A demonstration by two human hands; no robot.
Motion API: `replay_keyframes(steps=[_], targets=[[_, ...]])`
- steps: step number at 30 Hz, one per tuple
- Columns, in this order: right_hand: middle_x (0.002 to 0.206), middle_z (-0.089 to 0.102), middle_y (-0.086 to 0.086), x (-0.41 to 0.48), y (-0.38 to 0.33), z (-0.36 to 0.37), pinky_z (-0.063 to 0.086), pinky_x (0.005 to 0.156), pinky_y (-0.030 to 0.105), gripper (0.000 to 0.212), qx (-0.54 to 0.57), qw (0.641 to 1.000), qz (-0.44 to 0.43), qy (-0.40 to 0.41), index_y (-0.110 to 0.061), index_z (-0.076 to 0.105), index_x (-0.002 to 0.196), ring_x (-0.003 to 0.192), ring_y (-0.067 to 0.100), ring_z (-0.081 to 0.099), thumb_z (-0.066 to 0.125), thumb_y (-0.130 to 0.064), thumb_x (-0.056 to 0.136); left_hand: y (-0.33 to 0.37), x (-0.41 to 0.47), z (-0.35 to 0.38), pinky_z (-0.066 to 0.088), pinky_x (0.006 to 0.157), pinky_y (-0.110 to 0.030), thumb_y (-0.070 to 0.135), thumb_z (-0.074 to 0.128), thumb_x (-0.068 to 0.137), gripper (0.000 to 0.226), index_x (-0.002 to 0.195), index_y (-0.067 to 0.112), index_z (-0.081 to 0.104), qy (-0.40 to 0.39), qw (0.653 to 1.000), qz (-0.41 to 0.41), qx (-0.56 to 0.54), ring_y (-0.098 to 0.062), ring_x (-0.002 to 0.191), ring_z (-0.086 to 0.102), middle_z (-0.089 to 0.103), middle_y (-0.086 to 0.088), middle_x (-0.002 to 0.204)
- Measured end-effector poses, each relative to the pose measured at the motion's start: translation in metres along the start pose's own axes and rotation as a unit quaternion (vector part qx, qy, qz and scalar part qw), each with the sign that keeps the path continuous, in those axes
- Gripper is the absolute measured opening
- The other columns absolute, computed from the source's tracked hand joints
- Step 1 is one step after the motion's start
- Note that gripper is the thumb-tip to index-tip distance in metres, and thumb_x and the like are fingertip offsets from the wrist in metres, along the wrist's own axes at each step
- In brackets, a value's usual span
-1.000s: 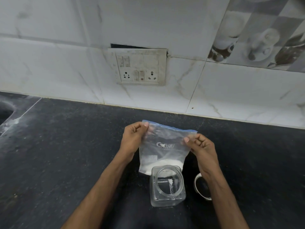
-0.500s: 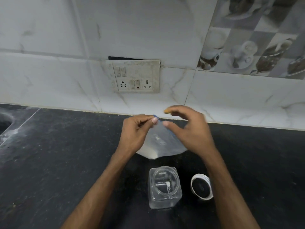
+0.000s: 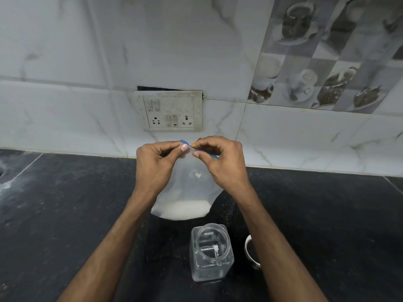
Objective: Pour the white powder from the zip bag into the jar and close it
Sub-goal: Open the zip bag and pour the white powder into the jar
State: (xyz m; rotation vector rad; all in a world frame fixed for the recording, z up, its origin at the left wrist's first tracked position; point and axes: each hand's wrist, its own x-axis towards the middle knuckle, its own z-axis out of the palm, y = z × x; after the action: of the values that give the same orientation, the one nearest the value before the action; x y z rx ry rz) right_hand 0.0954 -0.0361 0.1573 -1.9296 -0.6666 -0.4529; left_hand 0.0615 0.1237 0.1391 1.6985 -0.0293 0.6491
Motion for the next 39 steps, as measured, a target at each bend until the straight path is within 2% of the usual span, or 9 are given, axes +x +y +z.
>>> replay_keyframes(steps=[8, 14, 19, 24, 26, 29, 33, 36, 39], targets=[[0.082, 0.073, -0.008, -0.019, 0.022, -0.036, 0.050, 0.077, 0.010, 0.010, -0.014, 1.000, 0.024, 0.010, -0.007, 0.079, 0.087, 0.079, -0.003, 0.069, 0.080, -0.003, 0.078, 0.011, -0.005, -0.007, 0.057, 0.076, -0.021, 0.016, 0.076, 0.083, 0.007, 0.088, 0.018, 0.079, 0.026, 0.999, 0.015, -0.022, -0.009, 0.075, 0.074, 0.078, 0.011, 0.080], [0.083, 0.075, -0.007, -0.038, 0.044, -0.068, 0.052, 0.079, 0.014, 0.010, -0.010, 0.997, 0.078, 0.024, -0.010, 0.078, 0.084, 0.078, 0.002, 0.070, 0.080, -0.002, 0.078, 0.012, -0.002, -0.019, 0.057, 0.076, -0.019, 0.015, 0.076, 0.082, 0.008, 0.086, 0.023, 0.078, 0.032, 0.999, 0.020, -0.012, -0.007, 0.075, 0.074, 0.078, 0.014, 0.079], [0.083, 0.073, -0.008, -0.040, 0.042, -0.066, 0.050, 0.077, 0.013, 0.017, 0.017, 0.995, 0.092, 0.017, -0.017, 0.072, 0.083, 0.077, 0.000, 0.066, 0.075, 0.000, 0.083, 0.009, -0.004, -0.017, 0.054, 0.072, -0.013, 0.012, 0.076, 0.082, 0.008, 0.089, 0.016, 0.078, 0.037, 0.999, 0.007, -0.018, -0.002, 0.071, 0.072, 0.077, 0.016, 0.073], [0.107, 0.071, -0.004, -0.035, 0.029, -0.071, 0.058, 0.075, 0.026, 0.013, 0.068, 0.991, 0.116, -0.027, -0.018, 0.064, 0.087, 0.098, 0.007, 0.069, 0.065, -0.007, 0.093, 0.011, 0.000, -0.032, 0.056, 0.072, -0.018, 0.010, 0.076, 0.081, 0.018, 0.090, 0.025, 0.072, -0.002, 1.000, 0.026, 0.003, -0.005, 0.071, 0.074, 0.077, 0.015, 0.076], [0.110, 0.071, -0.002, -0.032, 0.021, -0.076, 0.060, 0.073, 0.028, 0.014, 0.087, 0.987, 0.118, -0.064, -0.019, 0.063, 0.087, 0.095, 0.011, 0.072, 0.063, -0.007, 0.094, 0.014, 0.001, -0.040, 0.058, 0.075, -0.021, 0.011, 0.075, 0.081, 0.022, 0.092, 0.029, 0.069, -0.016, 0.999, 0.043, 0.024, -0.007, 0.075, 0.075, 0.077, 0.015, 0.077], [0.095, 0.074, -0.002, -0.032, 0.008, -0.080, 0.061, 0.075, 0.032, 0.014, 0.094, 0.985, 0.113, -0.087, -0.018, 0.064, 0.086, 0.085, 0.014, 0.074, 0.065, -0.005, 0.092, 0.018, 0.004, -0.048, 0.057, 0.074, -0.019, 0.009, 0.075, 0.082, 0.023, 0.092, 0.029, 0.068, -0.014, 0.997, 0.063, 0.038, -0.005, 0.075, 0.074, 0.076, 0.016, 0.077], [0.080, 0.073, 0.008, -0.032, -0.006, -0.075, 0.060, 0.079, 0.052, 0.008, 0.065, 0.989, 0.103, -0.078, -0.014, 0.066, 0.085, 0.079, 0.019, 0.075, 0.072, -0.008, 0.088, 0.019, 0.008, -0.053, 0.056, 0.071, -0.017, 0.006, 0.073, 0.084, 0.027, 0.089, 0.031, 0.067, 0.005, 0.997, 0.063, 0.041, -0.002, 0.073, 0.073, 0.075, 0.018, 0.075], [0.076, 0.072, 0.012, -0.033, -0.022, -0.065, 0.062, 0.075, 0.046, 0.007, 0.063, 0.991, 0.079, -0.088, -0.009, 0.066, 0.085, 0.073, 0.023, 0.074, 0.072, -0.008, 0.088, 0.015, 0.012, -0.053, 0.052, 0.066, -0.012, 0.005, 0.073, 0.085, 0.021, 0.091, 0.025, 0.068, 0.042, 0.997, 0.045, 0.055, 0.001, 0.072, 0.069, 0.074, 0.014, 0.073], [0.076, 0.072, 0.008, -0.039, -0.042, -0.042, 0.063, 0.069, 0.040, 0.009, 0.076, 0.994, 0.060, -0.053, -0.009, 0.066, 0.083, 0.070, 0.022, 0.073, 0.073, -0.006, 0.087, 0.015, 0.013, -0.050, 0.050, 0.063, -0.010, 0.008, 0.073, 0.085, 0.020, 0.101, 0.019, 0.067, 0.081, 0.991, 0.025, 0.101, -0.007, 0.082, 0.067, 0.071, 0.010, 0.090]])
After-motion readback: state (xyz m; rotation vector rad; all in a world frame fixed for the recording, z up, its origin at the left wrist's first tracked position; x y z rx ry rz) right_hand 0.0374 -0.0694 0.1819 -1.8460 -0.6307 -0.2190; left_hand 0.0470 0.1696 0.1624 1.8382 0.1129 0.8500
